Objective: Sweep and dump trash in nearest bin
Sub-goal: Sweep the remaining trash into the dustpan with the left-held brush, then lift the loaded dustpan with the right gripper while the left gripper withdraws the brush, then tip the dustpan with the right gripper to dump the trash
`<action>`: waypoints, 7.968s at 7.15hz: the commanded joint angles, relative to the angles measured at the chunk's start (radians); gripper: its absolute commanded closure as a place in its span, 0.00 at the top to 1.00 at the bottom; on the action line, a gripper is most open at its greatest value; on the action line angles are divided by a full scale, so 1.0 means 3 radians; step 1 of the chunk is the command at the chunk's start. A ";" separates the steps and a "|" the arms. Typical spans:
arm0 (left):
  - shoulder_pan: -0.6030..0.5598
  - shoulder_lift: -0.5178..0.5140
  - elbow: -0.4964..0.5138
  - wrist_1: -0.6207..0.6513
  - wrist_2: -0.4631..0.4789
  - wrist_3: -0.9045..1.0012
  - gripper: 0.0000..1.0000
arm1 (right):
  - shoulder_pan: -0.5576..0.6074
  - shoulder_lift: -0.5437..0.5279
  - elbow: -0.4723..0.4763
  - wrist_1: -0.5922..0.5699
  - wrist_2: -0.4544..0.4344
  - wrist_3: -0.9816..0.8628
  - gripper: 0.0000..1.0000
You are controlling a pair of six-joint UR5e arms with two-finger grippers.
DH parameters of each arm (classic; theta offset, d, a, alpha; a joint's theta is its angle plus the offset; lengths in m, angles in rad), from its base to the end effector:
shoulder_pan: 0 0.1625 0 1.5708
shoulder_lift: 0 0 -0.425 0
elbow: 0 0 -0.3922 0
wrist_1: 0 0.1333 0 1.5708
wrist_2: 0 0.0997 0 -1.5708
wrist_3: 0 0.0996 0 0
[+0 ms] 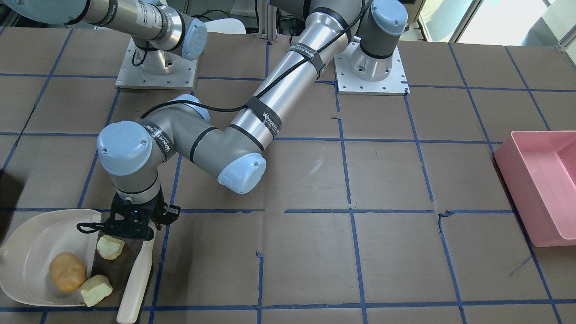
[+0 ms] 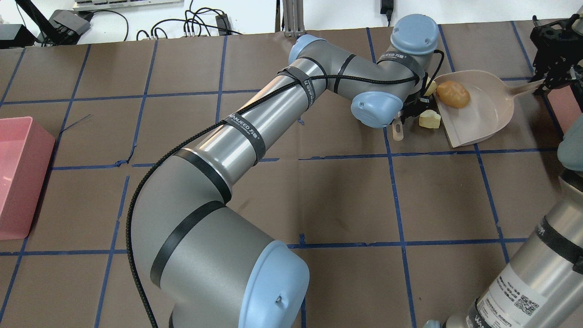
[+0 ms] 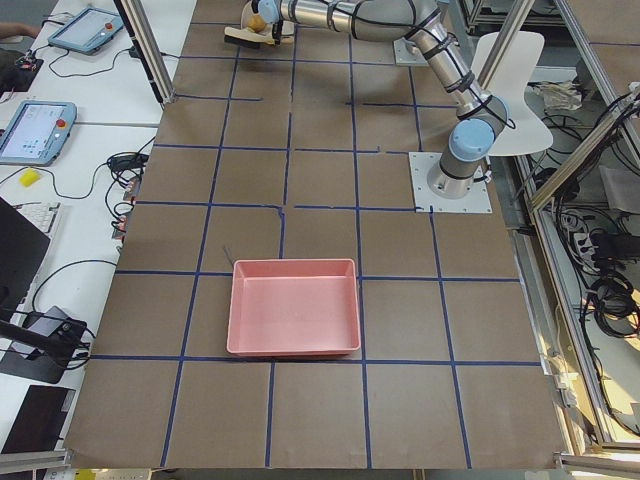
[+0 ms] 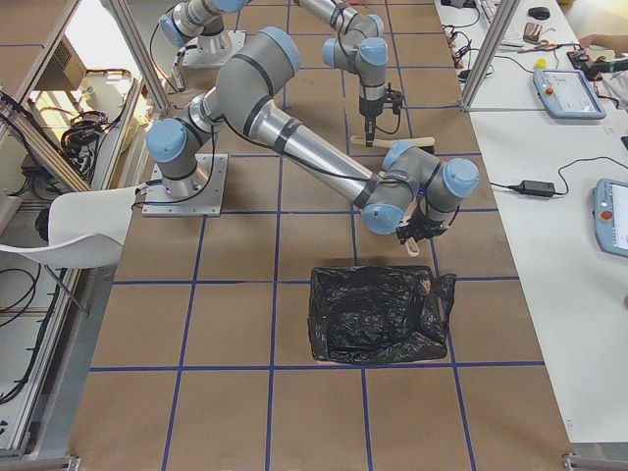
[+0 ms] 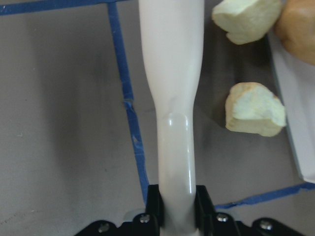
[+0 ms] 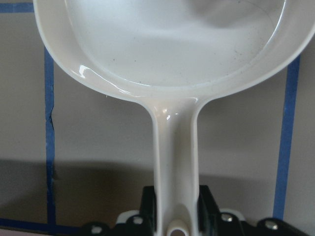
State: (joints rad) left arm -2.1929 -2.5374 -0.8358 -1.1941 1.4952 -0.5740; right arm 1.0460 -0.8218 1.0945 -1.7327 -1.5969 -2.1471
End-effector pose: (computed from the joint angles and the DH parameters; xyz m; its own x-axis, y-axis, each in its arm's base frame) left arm -0.6066 -0.6042 0.2301 -0.9882 0.0588 0.1413 0.0477 0.9956 -0.0808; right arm -0.2653 -0.7190 0.2581 0.0547 -0.9928 -0.1069 -0.9980 -0.0508 -0.0385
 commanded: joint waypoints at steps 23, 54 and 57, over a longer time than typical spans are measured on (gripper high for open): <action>-0.0065 0.1032 -0.0883 -0.0233 -0.0106 0.0170 0.03 | -0.0341 -0.0037 0.0028 0.0396 0.0843 0.0009 0.00; -0.0048 0.2777 -0.4132 0.0344 0.0047 -0.0076 0.02 | -0.0987 -0.0661 -0.0269 -0.0871 -0.1718 -0.0094 0.00; -0.0048 0.2787 -0.4117 0.0482 0.0042 -0.0071 0.02 | -0.0981 -0.0666 -0.0171 -0.0928 -0.1922 -0.0088 0.00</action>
State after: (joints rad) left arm -2.2074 -1.7028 -2.0725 -1.0725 1.5091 -0.5964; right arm 0.7504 -1.0221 1.0364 -2.0043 -2.1436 -2.1738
